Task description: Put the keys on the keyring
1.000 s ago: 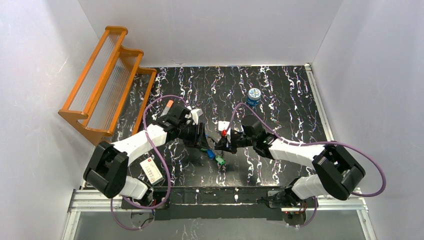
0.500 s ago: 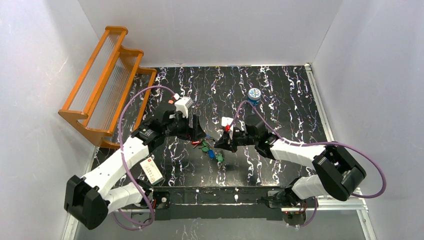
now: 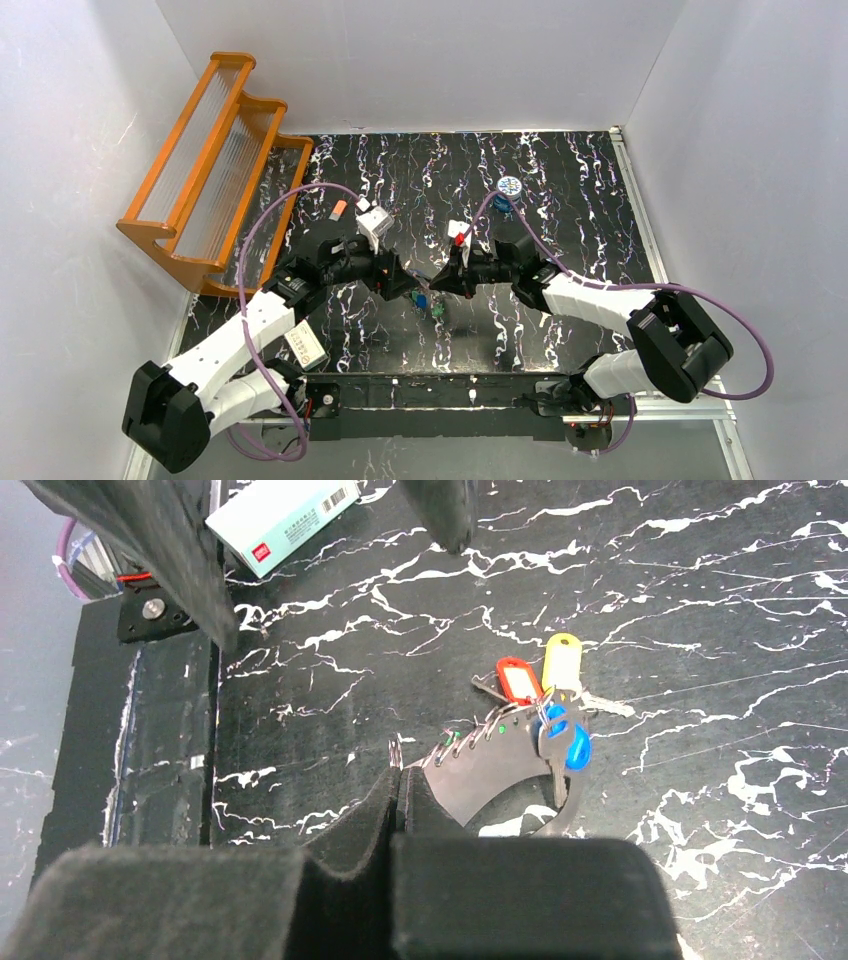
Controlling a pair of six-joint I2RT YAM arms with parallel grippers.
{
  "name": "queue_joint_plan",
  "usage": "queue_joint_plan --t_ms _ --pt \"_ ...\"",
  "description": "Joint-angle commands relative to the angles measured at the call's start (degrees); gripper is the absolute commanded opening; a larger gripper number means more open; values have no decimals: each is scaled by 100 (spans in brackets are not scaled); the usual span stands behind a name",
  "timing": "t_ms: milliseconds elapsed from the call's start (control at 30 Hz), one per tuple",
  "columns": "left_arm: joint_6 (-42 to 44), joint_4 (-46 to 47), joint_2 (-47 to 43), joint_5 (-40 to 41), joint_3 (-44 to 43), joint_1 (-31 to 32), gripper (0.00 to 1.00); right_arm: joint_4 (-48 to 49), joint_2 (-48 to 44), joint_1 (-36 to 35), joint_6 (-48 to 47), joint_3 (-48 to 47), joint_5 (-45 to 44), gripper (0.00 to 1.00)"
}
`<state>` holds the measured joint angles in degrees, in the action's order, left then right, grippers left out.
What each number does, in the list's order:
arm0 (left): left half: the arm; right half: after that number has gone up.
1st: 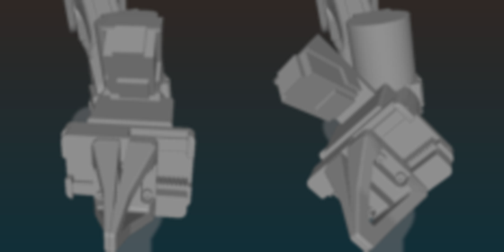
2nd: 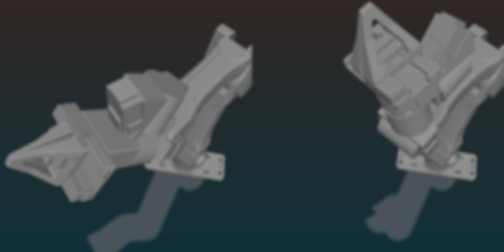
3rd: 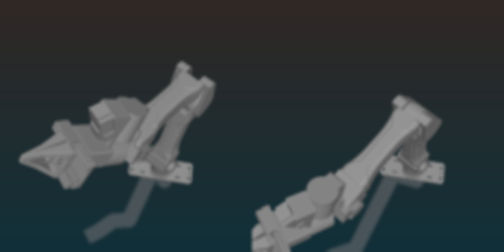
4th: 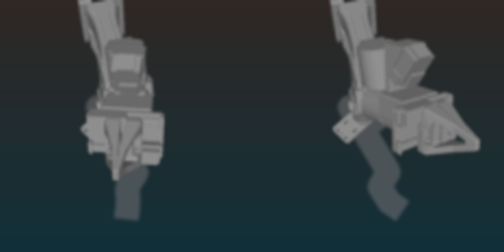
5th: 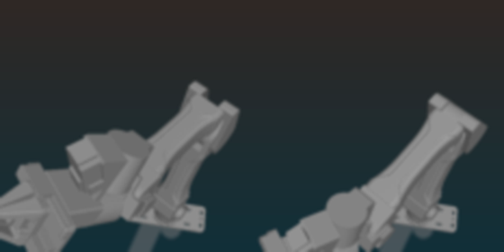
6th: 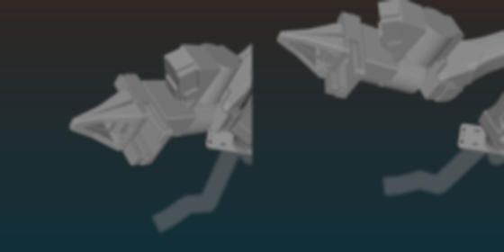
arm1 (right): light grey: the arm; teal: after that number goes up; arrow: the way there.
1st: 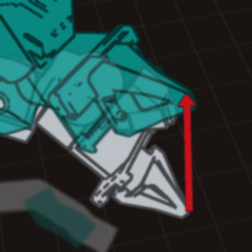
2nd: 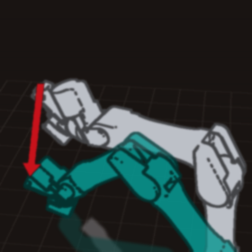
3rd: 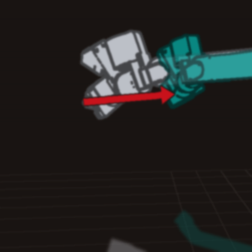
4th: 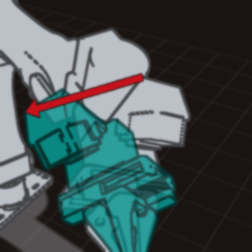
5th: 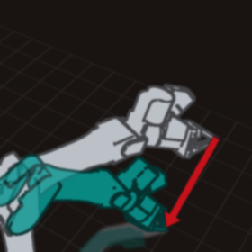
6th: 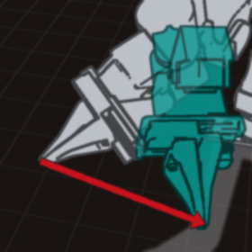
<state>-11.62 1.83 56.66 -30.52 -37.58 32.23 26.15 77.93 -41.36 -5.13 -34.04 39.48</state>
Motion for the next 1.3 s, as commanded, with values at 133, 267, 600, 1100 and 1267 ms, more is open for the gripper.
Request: queue_joint_plan --t_ms 133,267,600,1100,1267 --pt "1132 486 536 -979 -148 -6 71 -53 -230 81 113 -379 251 1" --pt "1499 631 763 -1120 -134 7 64 -128 -242 85 86 -427 283 1" --pt "2151 783 848 -1221 40 126 52 -348 -261 106 7 -548 331 1" --pt "2266 893 1409 -1086 -54 393 25 -432 -313 112 33 -648 372 1" --pt "2362 784 1470 -1164 -108 424 9 -441 -314 117 36 -658 367 1"
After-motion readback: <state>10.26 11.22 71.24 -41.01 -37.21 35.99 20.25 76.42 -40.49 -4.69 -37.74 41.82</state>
